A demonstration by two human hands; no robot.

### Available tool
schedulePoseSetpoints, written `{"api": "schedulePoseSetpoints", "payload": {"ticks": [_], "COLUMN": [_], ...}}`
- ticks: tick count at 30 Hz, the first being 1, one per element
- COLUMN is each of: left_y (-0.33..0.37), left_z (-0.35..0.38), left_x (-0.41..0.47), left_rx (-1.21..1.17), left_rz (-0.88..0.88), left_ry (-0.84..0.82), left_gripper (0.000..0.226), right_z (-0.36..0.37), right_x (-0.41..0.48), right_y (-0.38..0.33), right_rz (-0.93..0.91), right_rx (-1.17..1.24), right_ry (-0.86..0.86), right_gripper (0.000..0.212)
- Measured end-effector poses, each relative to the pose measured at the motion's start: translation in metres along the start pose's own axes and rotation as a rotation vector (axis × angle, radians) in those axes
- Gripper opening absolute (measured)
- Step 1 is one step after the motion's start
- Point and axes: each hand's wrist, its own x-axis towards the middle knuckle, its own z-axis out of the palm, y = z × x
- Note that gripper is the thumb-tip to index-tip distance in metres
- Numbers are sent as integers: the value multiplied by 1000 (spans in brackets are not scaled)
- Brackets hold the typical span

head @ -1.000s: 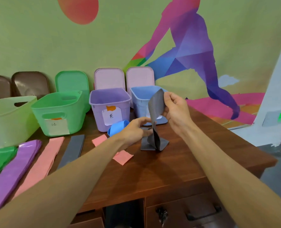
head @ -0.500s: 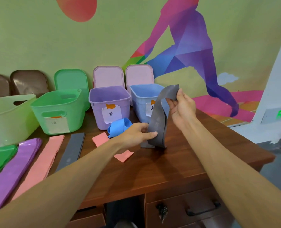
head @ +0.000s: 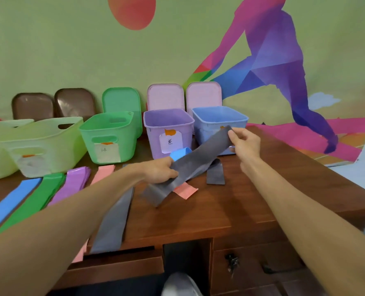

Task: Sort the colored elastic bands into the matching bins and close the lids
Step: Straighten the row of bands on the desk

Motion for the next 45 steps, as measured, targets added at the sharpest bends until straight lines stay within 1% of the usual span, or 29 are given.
{"api": "schedulePoseSetpoints", "payload": {"ticks": [2, 3, 6, 9, 11, 14, 17, 19, 21, 23, 26, 28, 31, 33, 35, 39, 41, 45], "left_y": [-5, -8, -12, -16, -21, -32, -37, -41, -47, -56, -73, -86, -106, -115, -121, -128, -130, -130], "left_z": [3, 5, 9, 8, 6, -1, -8, -12, -14, -16, -18, -20, -20, -19, -19, -17, -16, -14], "left_x": [-8, -11, -19, -27, -31, -37, -48, -56, -65, -76, -95, -105, -117, -123, -127, -126, -122, -118], "left_rx": [35, 53, 77, 108, 93, 61, -29, -110, -175, -255, -434, -548, -693, -804, -862, -866, -845, -880], "left_rz": [-29, -37, -51, -23, -7, 21, 35, -17, -76, -115, -130, -133, -160, -180, -200, -240, -247, -273], "left_ry": [-52, -82, -128, -57, -16, 91, 172, 189, 172, 130, 82, 51, 15, 2, -1, -6, -4, -40], "left_gripper": [26, 27, 25, 24, 24, 25, 23, 16, 14, 14, 10, 7, 16, 26, 26, 21, 19, 17], "right_z": [-2, -1, 2, 7, 9, 12, 18, 27, 38, 54, 82, 102, 131, 149, 168, 201, 214, 237], "right_x": [0, -1, -7, -11, -11, -13, -17, -20, -24, -28, -37, -43, -52, -58, -63, -73, -75, -75], "right_y": [8, 9, 8, 6, 6, 3, -2, -5, -8, -11, -14, -14, -7, -1, 2, 10, 18, 31], "right_rz": [-75, -85, -75, -31, -8, 11, 34, 51, 59, 44, -33, -130, -286, -326, -338, -364, -357, -332], "right_rx": [-175, -217, -244, -193, -136, -94, -106, -175, -251, -339, -487, -599, -750, -765, -736, -713, -710, -716], "right_ry": [20, 32, 44, 33, 1, -34, -102, -168, -228, -276, -350, -397, -444, -470, -484, -564, -582, -605], "right_gripper": [9, 7, 8, 9, 10, 13, 16, 23, 31, 33, 24, 19, 25, 25, 22, 20, 19, 19]}}
